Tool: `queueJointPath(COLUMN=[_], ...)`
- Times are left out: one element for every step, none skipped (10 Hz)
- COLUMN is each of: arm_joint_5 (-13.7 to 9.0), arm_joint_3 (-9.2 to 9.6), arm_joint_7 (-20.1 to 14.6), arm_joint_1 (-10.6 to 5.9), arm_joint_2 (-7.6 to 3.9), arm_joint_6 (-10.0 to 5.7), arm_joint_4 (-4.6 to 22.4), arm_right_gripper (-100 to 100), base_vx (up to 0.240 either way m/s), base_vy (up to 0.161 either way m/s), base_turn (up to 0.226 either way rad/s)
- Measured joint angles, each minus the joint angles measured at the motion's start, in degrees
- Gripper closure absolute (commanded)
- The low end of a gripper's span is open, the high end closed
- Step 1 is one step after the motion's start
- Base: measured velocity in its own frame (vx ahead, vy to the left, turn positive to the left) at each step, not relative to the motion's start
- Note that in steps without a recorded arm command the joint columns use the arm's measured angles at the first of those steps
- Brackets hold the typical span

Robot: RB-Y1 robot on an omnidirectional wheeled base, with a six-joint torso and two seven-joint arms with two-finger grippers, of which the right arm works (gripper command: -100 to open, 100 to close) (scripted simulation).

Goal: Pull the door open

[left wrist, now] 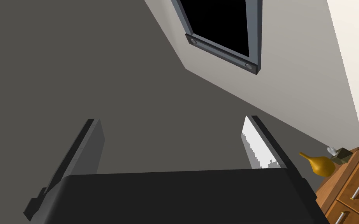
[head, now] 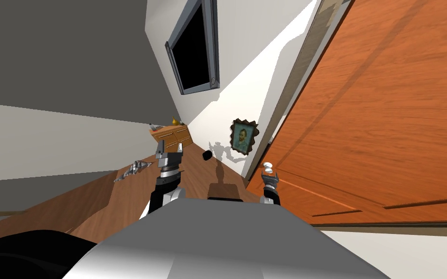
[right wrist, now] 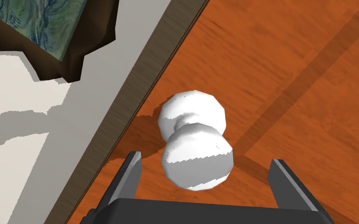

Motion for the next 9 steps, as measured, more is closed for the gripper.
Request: queueJointPath(arm_joint_5=[-0.77,-1.19,-1.94,-2.95,-3.43,-4.14,-5.06,-5.50,-6.14], arm_joint_3=[0.35,0.53,0.84,1.26,1.46,1.79,2.17,2.36,2.61], arm_joint_7=[-1.52,-2.67,-4.09,-5.68,-6.99,-8.57,-10.19,-11.43,-12.92], arm_joint_1=[-0.12,-0.26,-0.26,-0.36,-0.49,-0.67,-0.57,-0.54,-0.58], arm_joint_2=[0.20,0.28,0.54,0.84,0.93,1.09,1.38,1.52,1.66], arm_joint_6=[-0.05,-0.12,-0.07,0.00,0.00,-0.12,-0.02,0.06,0.13], arm_joint_4=[0.06,0.18,-0.07,-0.27,-0.21,-0.03,-0.47,-0.66,-0.81], arm_right_gripper=[-100,-100,-100,-100,-100,-100,-100,-100,-100], base_vx=[-0.049,-0.061,-0.077,-0.058,-0.061,-0.079,-0.057,-0.052,-0.060], base_vy=[0.000,0.001,-0.004,-0.010,-0.006,-0.008,-0.010,-0.012,-0.017], base_turn=[0.019,0.045,0.052,0.016,0.038,0.053,0.014,0.027,0.042])
